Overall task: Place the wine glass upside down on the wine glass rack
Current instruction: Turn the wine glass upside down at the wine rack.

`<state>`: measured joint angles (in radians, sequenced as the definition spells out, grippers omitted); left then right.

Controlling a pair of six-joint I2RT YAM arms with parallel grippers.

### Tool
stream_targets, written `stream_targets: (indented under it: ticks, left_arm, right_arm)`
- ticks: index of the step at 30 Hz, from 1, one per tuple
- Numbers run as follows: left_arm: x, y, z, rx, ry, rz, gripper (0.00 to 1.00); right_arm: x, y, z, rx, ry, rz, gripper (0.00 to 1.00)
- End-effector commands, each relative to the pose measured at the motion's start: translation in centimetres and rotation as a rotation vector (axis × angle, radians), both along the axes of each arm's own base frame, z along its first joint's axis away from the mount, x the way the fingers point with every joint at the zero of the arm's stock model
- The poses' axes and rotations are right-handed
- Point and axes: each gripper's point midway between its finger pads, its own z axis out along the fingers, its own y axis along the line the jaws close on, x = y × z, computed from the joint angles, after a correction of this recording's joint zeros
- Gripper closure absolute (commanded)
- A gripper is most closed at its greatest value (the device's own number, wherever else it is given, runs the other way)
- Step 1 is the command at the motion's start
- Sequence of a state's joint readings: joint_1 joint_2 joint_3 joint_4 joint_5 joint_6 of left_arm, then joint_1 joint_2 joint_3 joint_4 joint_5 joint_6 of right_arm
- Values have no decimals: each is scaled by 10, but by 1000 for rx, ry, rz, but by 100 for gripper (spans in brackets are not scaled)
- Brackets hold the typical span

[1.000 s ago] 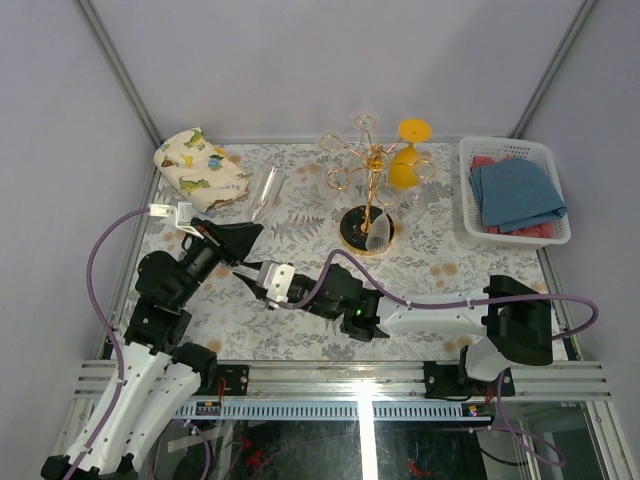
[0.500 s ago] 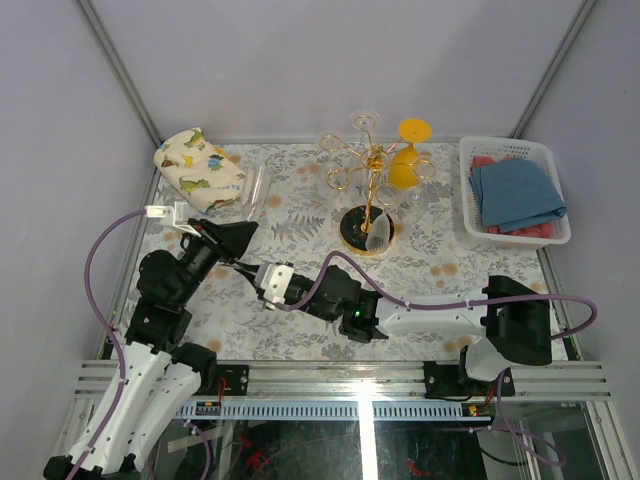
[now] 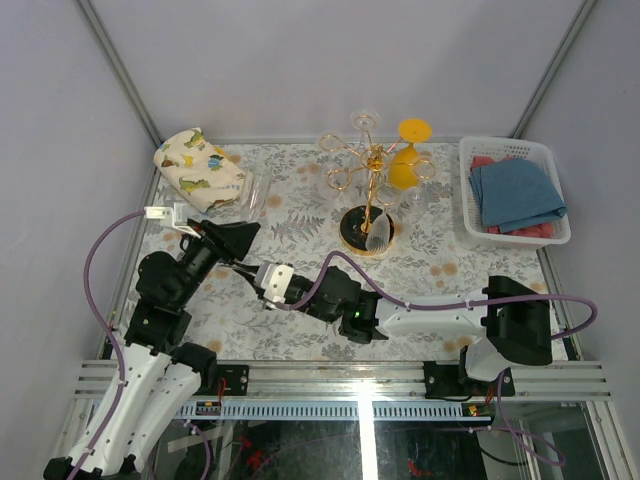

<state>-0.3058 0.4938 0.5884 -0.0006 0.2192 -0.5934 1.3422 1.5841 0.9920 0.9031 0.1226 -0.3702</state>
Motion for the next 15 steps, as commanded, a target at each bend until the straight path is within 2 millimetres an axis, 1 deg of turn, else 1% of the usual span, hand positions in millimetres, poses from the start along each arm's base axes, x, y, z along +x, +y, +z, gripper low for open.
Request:
stream_targets:
  ticks: [1,6,8,9,11,15]
  left_arm:
    - [-13,-3,36,-27,-130,-42,55]
    - [-15,-1,38,-16,-131,-31,49]
    - [-16,0,40,-14,-134,-29,35]
    - [-16,0,40,-11,-133,-26,32]
    - [-17,2,41,-4,-131,-20,30]
    - [-17,7,40,14,-126,7,28]
  right_arm:
    - [10,-11,29,97,39,-65,100]
    - [12,-15,21,81,45,-78,100]
    - [12,-17,18,74,48,-82,100]
    - [12,-18,16,68,49,-84,100]
    - [12,-20,12,57,50,-89,100]
    - [15,-26,6,45,51,-111,100]
